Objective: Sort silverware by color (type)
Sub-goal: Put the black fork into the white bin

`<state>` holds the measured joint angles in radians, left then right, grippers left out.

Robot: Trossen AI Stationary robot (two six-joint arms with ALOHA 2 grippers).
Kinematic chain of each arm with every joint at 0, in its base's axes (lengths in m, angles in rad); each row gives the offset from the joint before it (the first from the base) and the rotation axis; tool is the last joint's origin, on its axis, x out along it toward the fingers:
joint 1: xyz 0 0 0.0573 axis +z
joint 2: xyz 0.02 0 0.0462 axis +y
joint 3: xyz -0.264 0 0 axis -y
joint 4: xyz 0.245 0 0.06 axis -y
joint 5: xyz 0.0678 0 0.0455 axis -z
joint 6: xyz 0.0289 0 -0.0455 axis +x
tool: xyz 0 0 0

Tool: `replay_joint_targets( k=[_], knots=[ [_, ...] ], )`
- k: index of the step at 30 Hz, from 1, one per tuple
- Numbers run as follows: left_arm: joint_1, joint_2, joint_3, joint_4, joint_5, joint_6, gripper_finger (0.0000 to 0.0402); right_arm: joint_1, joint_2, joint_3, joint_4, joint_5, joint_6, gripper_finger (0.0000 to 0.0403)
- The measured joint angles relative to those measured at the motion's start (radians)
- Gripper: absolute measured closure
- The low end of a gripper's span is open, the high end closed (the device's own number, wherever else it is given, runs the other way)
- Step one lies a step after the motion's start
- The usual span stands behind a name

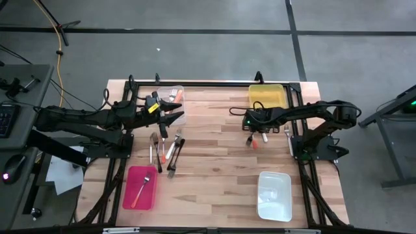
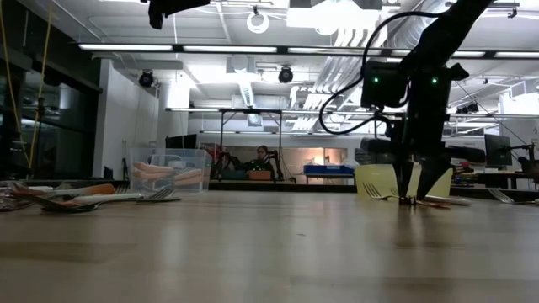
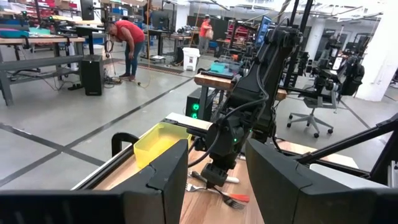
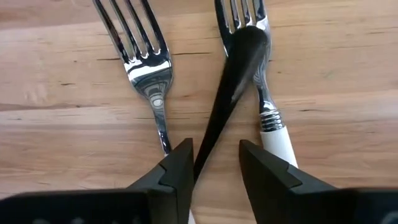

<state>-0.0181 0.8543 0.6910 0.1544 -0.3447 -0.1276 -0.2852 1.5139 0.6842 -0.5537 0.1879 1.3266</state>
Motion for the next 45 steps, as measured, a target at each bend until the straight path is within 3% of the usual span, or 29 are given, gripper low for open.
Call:
replay_joint_targets(
  k=[9, 22, 32, 38, 45],
  knots=[
    [0.0, 0.0, 0.0, 0.0, 0.0, 0.0, 0.025, 0.005, 0.002, -0.001, -0.014, 0.017, -0.026, 0.0393],
    [0.0, 0.0, 0.0, 0.0, 0.0, 0.0, 0.025, 0.05, -0.004, 0.014, -0.039, 0.03, -0.037, 0.0398],
    [0.0, 0.0, 0.0, 0.001, -0.001, 0.0, 0.025, 0.071, -0.247, 0.071, -0.038, 0.14, -0.267, 0.0401],
    [0.0, 0.0, 0.0, 0.003, -0.005, -0.007, 0.025, 0.091, -0.424, 0.073, 0.223, 0.107, -0.665, 0.0402],
    [0.0, 0.0, 0.0, 0.022, 0.019, -0.13, 0.025, 0.097, -0.494, 0.074, 0.629, -0.068, -0.919, 0.0402]
  ],
)
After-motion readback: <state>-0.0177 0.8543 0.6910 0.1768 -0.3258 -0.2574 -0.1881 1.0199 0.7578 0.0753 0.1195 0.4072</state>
